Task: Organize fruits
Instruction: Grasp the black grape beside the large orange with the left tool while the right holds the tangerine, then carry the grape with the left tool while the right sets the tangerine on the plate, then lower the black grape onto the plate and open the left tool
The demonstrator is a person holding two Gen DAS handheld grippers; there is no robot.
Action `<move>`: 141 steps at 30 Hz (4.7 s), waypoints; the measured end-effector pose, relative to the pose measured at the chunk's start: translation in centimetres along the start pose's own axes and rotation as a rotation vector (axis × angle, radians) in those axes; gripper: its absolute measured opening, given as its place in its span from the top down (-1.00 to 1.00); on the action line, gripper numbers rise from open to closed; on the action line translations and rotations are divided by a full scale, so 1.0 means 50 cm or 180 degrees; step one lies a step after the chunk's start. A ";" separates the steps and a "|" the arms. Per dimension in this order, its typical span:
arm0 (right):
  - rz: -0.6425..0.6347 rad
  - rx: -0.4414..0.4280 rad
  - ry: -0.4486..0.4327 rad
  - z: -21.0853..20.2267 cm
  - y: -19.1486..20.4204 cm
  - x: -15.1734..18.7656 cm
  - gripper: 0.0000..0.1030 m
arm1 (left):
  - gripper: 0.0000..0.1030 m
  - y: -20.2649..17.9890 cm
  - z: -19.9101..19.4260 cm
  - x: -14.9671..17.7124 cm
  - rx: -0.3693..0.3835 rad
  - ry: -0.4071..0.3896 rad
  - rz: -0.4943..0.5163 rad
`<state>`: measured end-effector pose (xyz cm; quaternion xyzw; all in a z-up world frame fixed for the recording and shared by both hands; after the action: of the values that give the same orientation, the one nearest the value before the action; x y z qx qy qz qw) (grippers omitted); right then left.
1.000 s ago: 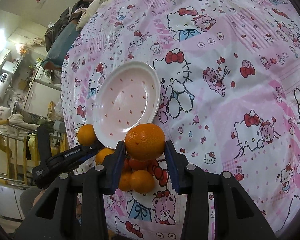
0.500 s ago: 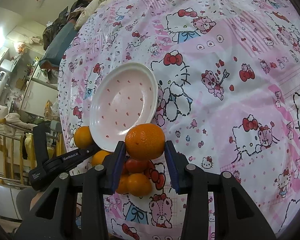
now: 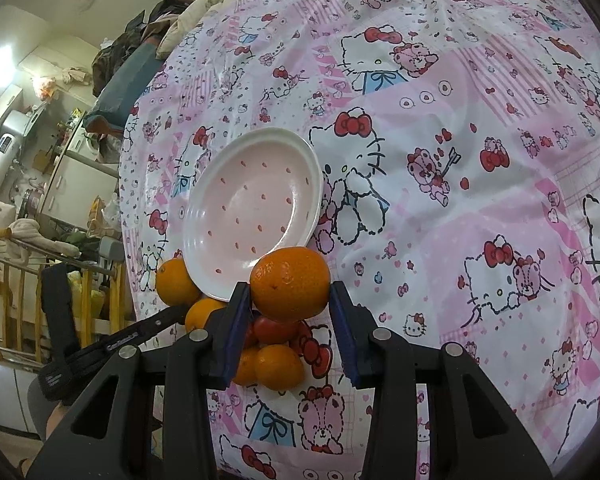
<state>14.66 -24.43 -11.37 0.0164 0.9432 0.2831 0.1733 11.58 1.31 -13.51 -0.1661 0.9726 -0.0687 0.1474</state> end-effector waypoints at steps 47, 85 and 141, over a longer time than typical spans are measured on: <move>-0.0098 -0.0043 0.0040 -0.001 0.027 0.013 0.19 | 0.68 0.019 0.093 -0.002 0.0146 0.0507 -0.0388; -0.0334 0.0009 0.0147 0.054 0.046 -0.068 0.19 | 0.72 -0.080 -0.039 -0.173 0.0292 -0.0104 0.0458; -0.0048 0.0251 -0.0005 0.016 -0.041 -0.114 -0.34 | 0.59 -0.184 0.155 -0.231 -0.0010 -0.0034 0.0926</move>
<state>20.42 -26.46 -11.29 0.0163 0.9536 0.2444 0.1753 27.20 -3.99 -16.13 -0.0240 0.9857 -0.0442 0.1607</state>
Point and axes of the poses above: each gripper's, at about its wrist camera, not at the fingertips, and z roughly the way its jaws point, y to its left, x to its underside, the point moved 5 cm from there along z, roughly the way its jaws point, and after that the axes turned 2 degrees about -y, right-handed, at the moved point
